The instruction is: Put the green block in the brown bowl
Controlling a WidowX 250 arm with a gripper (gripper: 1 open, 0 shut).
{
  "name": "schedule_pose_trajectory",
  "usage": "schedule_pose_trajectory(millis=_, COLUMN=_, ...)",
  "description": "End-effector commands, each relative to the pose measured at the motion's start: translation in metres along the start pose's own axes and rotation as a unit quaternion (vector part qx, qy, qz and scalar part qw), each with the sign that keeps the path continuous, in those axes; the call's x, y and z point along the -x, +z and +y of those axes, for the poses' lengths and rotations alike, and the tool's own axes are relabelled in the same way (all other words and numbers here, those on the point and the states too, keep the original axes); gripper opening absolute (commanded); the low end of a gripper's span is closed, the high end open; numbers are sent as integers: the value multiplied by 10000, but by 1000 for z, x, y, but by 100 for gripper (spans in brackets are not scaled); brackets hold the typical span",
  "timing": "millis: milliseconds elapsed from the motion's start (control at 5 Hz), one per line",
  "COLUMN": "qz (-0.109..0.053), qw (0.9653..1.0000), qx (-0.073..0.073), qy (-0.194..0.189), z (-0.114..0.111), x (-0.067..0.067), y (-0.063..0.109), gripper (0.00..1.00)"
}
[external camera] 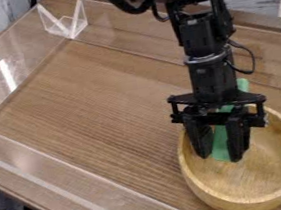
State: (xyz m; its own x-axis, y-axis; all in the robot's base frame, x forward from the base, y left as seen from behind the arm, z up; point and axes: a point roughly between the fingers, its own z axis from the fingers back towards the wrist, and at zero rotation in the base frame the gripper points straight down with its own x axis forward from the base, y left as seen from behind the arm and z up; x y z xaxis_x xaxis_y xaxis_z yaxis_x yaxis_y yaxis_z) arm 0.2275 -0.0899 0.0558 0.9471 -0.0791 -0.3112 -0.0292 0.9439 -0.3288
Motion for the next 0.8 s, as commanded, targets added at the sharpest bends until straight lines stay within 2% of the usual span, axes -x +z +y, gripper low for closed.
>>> schedule_pose_trajectory(millis=0, qz=-237, qw=9997, qx=59, qy=-65, z=-2, x=-8, y=14, gripper=0)
schedule_pose_trajectory(millis=600, qz=-140, qw=9998, qx=84, qy=-133, z=-1, x=-8, y=13, gripper=0)
